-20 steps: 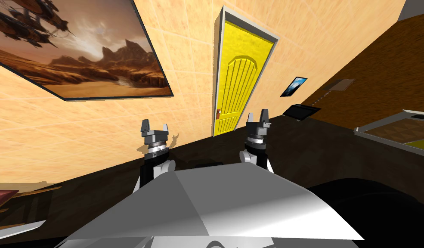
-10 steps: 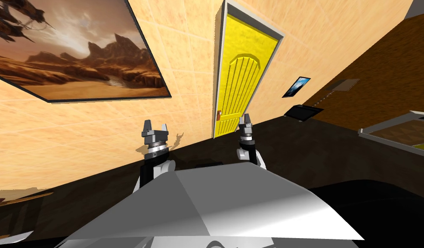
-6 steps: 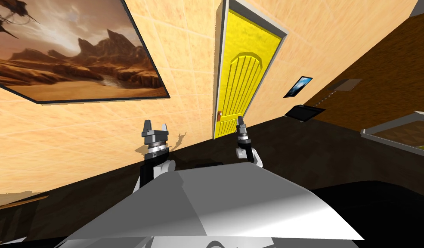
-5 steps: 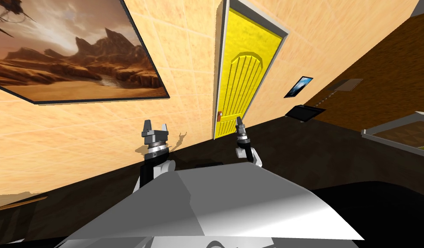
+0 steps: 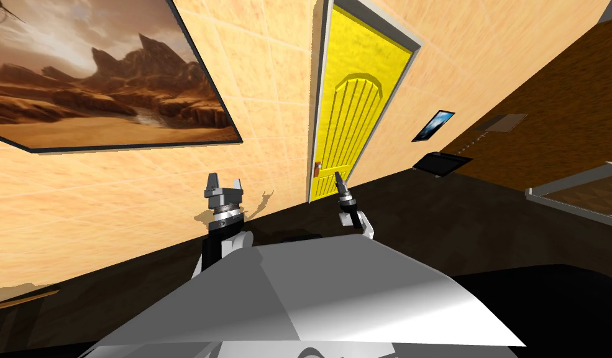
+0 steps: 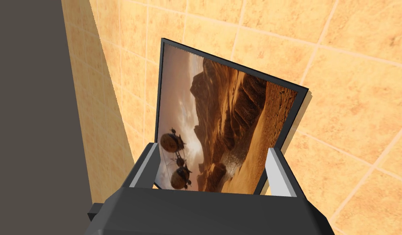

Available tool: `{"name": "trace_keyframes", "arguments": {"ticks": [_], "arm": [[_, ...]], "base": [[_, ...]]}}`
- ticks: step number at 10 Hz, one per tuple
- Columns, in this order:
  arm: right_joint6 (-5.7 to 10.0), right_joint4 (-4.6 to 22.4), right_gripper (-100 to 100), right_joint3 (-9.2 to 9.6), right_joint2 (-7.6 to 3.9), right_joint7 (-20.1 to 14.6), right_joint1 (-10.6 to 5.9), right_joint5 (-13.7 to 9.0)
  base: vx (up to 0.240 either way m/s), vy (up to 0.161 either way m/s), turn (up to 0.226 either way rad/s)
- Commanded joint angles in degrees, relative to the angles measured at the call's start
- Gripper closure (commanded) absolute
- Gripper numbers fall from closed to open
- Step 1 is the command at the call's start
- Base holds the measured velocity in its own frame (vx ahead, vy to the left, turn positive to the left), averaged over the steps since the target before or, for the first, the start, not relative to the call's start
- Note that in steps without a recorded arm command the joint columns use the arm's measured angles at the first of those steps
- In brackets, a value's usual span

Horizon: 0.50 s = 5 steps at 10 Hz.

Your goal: Pull the door open

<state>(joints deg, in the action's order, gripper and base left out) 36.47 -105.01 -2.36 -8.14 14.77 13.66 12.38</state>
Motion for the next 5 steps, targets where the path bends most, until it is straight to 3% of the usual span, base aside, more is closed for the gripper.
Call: {"name": "trace_keyframes", "arguments": {"ticks": [1,3,4,5], "arm": [[-0.07,2.35,-100,-0.09,-0.47,0.79,-0.71,0.43],[0.26,6.14,-100,-0.26,-1.79,3.06,-2.88,1.83],[0.26,7.06,-100,-0.26,-1.79,3.06,-2.88,1.83],[0.42,8.94,-100,-0.35,-2.45,4.22,-3.99,2.55]], "base": [[0.067,-0.003,0.003],[0.068,0.001,0.001],[0.054,-0.001,0.002],[0.051,-0.004,0.002]]}}
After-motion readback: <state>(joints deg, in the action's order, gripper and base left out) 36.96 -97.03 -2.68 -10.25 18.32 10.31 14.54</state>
